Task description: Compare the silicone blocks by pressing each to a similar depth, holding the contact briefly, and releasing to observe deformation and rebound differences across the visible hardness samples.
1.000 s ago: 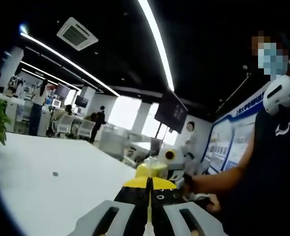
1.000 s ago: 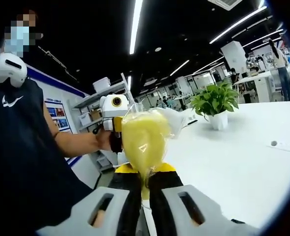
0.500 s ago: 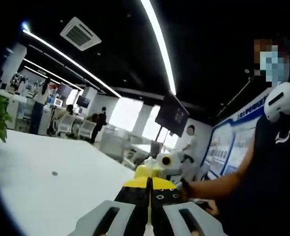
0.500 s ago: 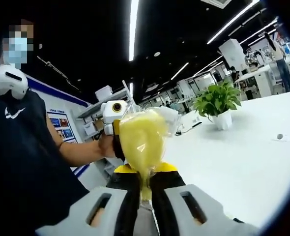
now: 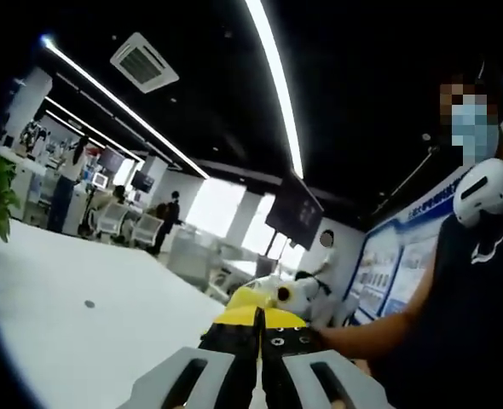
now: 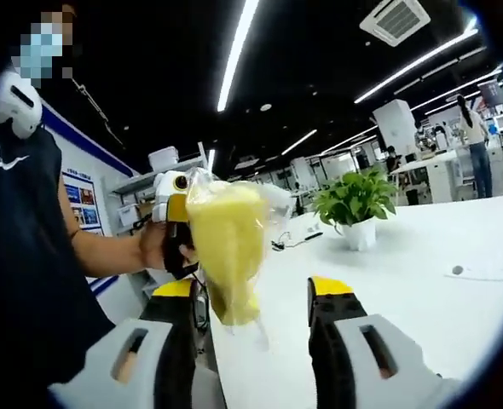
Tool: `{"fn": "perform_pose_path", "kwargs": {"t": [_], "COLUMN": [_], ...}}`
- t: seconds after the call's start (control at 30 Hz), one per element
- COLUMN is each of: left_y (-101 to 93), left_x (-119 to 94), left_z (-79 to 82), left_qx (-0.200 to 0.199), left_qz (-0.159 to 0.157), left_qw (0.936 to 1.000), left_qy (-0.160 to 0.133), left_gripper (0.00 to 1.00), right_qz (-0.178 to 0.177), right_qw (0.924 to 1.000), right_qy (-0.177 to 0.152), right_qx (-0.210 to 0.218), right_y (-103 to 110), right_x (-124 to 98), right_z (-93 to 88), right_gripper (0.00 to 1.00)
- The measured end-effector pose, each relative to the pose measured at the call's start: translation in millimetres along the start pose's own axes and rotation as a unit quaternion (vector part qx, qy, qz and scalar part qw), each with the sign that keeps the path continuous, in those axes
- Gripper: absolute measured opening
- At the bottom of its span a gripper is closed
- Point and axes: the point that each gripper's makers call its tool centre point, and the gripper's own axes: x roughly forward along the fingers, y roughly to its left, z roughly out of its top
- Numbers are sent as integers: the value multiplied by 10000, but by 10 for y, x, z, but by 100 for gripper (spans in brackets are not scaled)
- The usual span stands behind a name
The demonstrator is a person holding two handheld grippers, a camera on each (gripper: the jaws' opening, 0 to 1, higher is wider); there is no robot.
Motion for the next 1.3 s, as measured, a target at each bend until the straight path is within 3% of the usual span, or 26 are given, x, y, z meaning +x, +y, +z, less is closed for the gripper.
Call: {"fn": "perform_pose_path", "kwargs": {"t": [0.17, 0.27, 0.37, 0.47, 0.63, 0.73, 0.97, 1.17, 1.3], "left_y": [-17, -20, -16, -9, 49, 85, 196, 268, 299], "left_x": [12, 15, 8, 5, -17, -30, -39, -53, -82], "left_z": [49, 74, 87, 96, 82, 67, -12, -133, -210], "left_qx": [17, -10, -25, -62, -87, -143, -233, -279, -319], "left_qz": [-31, -43, -43, -22, 96, 173, 420, 488, 486], "left_qw": [10000, 9999, 9999, 9999, 9998, 9996, 9988, 9984, 9983], "left_qy": [-52, -91, -114, -129, -149, -168, -53, 56, 47], "left_gripper": [0, 0, 0, 0, 0, 0, 0, 0, 0], "right_qz": [-256, -509, -736, -721, -1015, -1328, -1678, -2081, -2404], "right_qw": [9996, 9984, 9964, 9967, 9930, 9892, 9842, 9725, 9658], "right_qy": [-23, -195, -173, -191, -32, 68, 152, 461, 582], "right_qx": [-114, -135, -392, -335, -606, -625, -540, -936, -778], "right_y": [-100, -190, -302, -292, -374, -501, -607, -689, -770], "right_x": [12, 9, -74, -99, -201, -314, -553, -770, -970], "right_z": [-22, 21, 36, 50, 11, -52, -173, -309, -431], "right_gripper": [78, 97, 97, 97, 96, 96, 96, 96, 97]}}
